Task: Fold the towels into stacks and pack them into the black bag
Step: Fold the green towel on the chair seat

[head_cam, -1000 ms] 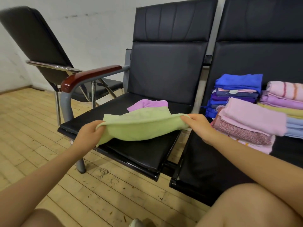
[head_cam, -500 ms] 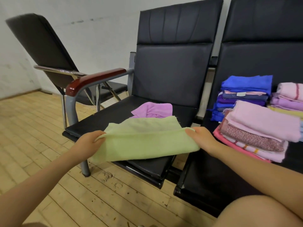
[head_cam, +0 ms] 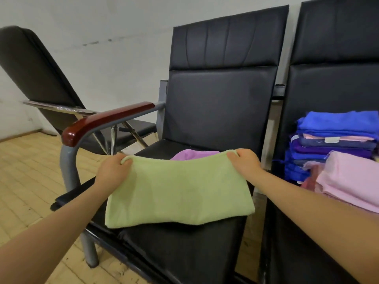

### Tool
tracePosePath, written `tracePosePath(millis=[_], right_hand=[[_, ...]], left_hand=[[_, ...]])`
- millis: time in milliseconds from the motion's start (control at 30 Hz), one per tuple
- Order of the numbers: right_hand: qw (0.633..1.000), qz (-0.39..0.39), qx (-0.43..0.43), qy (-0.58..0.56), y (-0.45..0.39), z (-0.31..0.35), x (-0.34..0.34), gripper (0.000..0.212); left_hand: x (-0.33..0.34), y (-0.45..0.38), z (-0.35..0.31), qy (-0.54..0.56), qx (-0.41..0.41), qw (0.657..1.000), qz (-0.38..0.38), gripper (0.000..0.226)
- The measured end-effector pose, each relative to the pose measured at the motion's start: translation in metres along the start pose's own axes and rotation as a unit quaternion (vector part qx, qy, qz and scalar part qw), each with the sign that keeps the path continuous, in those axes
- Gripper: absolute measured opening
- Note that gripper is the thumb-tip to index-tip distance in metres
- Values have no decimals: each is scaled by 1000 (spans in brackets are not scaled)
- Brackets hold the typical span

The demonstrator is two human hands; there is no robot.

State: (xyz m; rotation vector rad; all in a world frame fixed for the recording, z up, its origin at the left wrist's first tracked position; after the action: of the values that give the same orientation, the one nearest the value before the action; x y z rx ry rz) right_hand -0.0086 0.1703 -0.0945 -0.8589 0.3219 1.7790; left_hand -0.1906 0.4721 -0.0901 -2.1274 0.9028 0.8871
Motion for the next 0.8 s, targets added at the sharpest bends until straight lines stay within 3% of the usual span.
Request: tracePosePath(millis=[167, 267, 333, 400, 500, 600, 667, 733, 800], right_hand=[[995, 14, 32, 94, -24, -18, 36, 38], [990, 52, 69, 113, -23, -32, 54, 24], [987, 61, 84, 125, -18, -32, 55, 46], [982, 64, 87, 155, -8, -28, 51, 67], [966, 104, 114, 209, 10, -25, 39, 77], [944, 158, 138, 255, 28, -25, 33, 66], [947, 161, 146, 236, 37, -22, 33, 49], [958, 156, 148, 190, 46, -15, 29, 35], [975, 134, 164, 71, 50, -7, 19, 32]], left_hand=[[39, -39, 33, -72, -37, 997, 4, 24], [64, -45, 46, -55, -92, 990, 86, 29], [71, -40, 49, -63, -130, 980, 139, 44], [66, -35, 50, -63, -151, 977, 136, 53], [48, -21, 48, -84, -186, 969, 139, 65], [40, 1, 36, -142, -181, 956, 183, 72], [43, 16, 24, -140, -164, 952, 216, 62], [40, 29, 10, -87, -157, 964, 197, 48], [30, 39, 0, 11, -171, 974, 146, 45]])
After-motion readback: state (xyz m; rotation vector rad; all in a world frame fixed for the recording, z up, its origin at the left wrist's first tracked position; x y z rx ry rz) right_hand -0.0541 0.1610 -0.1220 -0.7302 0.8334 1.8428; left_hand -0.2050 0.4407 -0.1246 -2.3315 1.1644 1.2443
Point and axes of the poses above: each hand's wrist, its own y-axis away from the middle knuckle, its own x-axis out of the palm, z = x × y, the point moved 1 cm from there along -y, towards the middle knuckle, and after that the axes turned 9 degrees about z, right-handed, at the moved point
